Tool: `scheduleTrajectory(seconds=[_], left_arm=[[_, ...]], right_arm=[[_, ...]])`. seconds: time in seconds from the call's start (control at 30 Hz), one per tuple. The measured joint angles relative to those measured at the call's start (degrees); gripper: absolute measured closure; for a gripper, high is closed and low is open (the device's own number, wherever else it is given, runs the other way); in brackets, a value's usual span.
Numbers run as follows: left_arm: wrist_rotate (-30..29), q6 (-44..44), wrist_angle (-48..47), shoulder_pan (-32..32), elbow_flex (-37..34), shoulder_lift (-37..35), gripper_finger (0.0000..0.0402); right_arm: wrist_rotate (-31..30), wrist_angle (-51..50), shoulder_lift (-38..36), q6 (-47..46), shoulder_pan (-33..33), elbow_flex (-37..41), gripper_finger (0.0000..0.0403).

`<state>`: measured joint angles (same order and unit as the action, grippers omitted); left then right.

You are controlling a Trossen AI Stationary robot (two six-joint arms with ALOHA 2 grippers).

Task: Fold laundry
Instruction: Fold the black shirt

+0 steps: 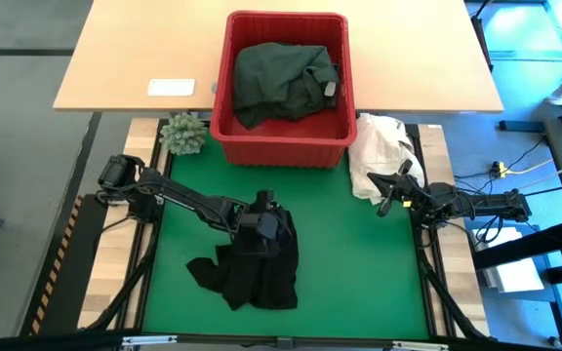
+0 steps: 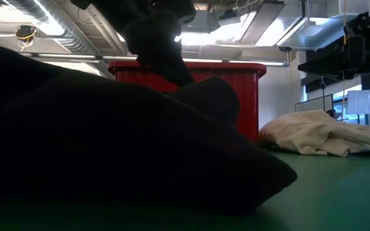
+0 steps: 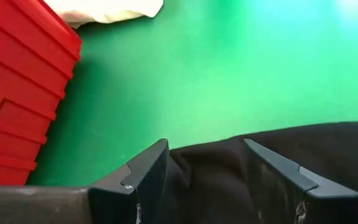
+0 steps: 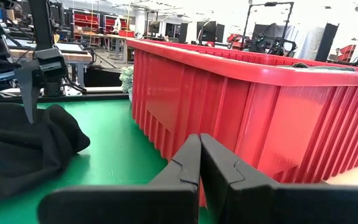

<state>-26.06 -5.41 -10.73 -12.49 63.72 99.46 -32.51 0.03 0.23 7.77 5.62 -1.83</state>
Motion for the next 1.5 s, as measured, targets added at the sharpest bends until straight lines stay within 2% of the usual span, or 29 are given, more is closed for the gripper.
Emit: scheduleTrajectory(seconds=[0.47, 0.63, 0.8, 1.1, 1.27, 1.4, 1.5], left_arm=[[0.00, -2.17, 0.95, -0.02, 0.00, -0.04, 0.0206], [0.15, -4.71, 0.94, -0.04, 0.00, -0.03, 0.0206], [0.15, -4.65, 0.89, -0.05, 0.00, -0.04, 0.0206], [0.14, -4.88, 0.22, -0.02, 0.00, -0.04, 0.0206], [0.13, -11.82, 0.15, -0.02, 0.00, -0.04, 0.0206], [0.13, -12.95, 0.13, -0.02, 0.00, -0.04, 0.0206], [0.14, -12.97, 0.38, -0.02, 0.00, -0.04, 0.0206]], right_arm=[[0.02, 0.70, 0.00, 0.00, 0.01, 0.07, 0.0397], [0.13, 9.16, 0.00, 0.00, 0.00, 0.13, 0.0397], [0.14, 12.48, 0.00, 0.01, 0.00, 0.11, 0.0397], [0.15, 10.40, 0.02, 0.00, 0.01, 0.07, 0.0397], [0.15, 10.43, 0.02, 0.00, -0.02, 0.07, 0.0397], [0.27, 10.43, 0.02, 0.00, -0.02, 0.06, 0.0397], [3.08, 10.51, 0.02, -0.01, -0.01, 0.02, 0.0397]])
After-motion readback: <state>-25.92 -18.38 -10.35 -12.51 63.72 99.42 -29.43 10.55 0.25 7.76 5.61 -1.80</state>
